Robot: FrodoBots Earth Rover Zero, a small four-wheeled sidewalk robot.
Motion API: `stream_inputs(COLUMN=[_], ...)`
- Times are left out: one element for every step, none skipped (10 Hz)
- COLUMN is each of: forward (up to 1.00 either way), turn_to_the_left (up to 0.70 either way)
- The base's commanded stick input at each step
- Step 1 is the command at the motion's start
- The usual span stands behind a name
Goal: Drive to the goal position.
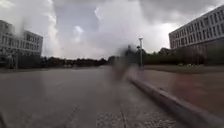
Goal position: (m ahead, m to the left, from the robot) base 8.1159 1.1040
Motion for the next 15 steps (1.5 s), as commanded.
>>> stream_inputs(forward=[0.7,0.7,0.7,0.7,0.7,0.7,0.7,0.7,0.7,0.7,0.7,0.7,0.7,0.7,0.7], turn_to_the_left=[0.0,0.0,0.0,0.0,0.0,0.0,0.0,0.0,0.0,0.0,0.0,0.0,0.0,0.0,0.0])
